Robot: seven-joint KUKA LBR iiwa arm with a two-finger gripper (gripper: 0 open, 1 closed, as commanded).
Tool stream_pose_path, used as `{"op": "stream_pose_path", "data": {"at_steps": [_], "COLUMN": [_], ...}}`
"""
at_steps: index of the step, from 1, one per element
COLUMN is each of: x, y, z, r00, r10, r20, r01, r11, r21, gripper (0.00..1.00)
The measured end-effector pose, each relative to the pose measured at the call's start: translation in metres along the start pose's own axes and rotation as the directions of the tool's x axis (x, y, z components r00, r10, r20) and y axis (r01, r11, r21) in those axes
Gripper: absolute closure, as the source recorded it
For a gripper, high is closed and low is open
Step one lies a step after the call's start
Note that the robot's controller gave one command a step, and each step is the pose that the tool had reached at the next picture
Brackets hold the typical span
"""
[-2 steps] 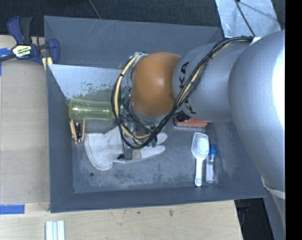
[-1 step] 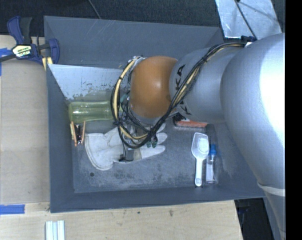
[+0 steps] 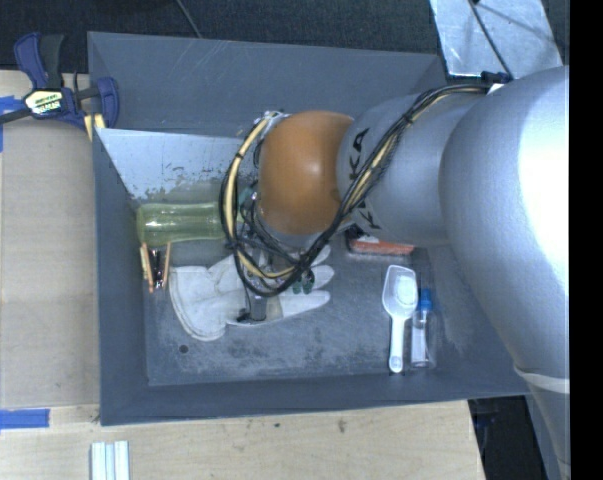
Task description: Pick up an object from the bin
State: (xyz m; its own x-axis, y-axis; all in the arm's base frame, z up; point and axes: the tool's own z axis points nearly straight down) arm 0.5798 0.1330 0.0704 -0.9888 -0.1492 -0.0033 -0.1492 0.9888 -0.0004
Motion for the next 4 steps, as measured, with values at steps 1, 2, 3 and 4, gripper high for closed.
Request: {"op": "stream_pose_path", "data": {"at_steps": [1, 2, 3, 4], "x": [0.0003, -0.0013, -0.0013, -0.0010], "y": [-0.0017, -0.0007, -0.0008, -0.0008], "z": [0.0007, -0.0013, -0.0013, -0.0031], "r00": [1.000, 1.000, 1.000, 1.000], "r10": [0.016, 0.001, 0.001, 0.002], "r20": [-0.001, 0.004, 0.004, 0.003], "r01": [-0.016, -0.001, -0.001, -0.002], "r11": [1.000, 1.000, 1.000, 1.000], "r21": [-0.001, 0.000, 0.000, -0.001], "gripper": [0.00, 1.00, 1.00, 1.00]}}
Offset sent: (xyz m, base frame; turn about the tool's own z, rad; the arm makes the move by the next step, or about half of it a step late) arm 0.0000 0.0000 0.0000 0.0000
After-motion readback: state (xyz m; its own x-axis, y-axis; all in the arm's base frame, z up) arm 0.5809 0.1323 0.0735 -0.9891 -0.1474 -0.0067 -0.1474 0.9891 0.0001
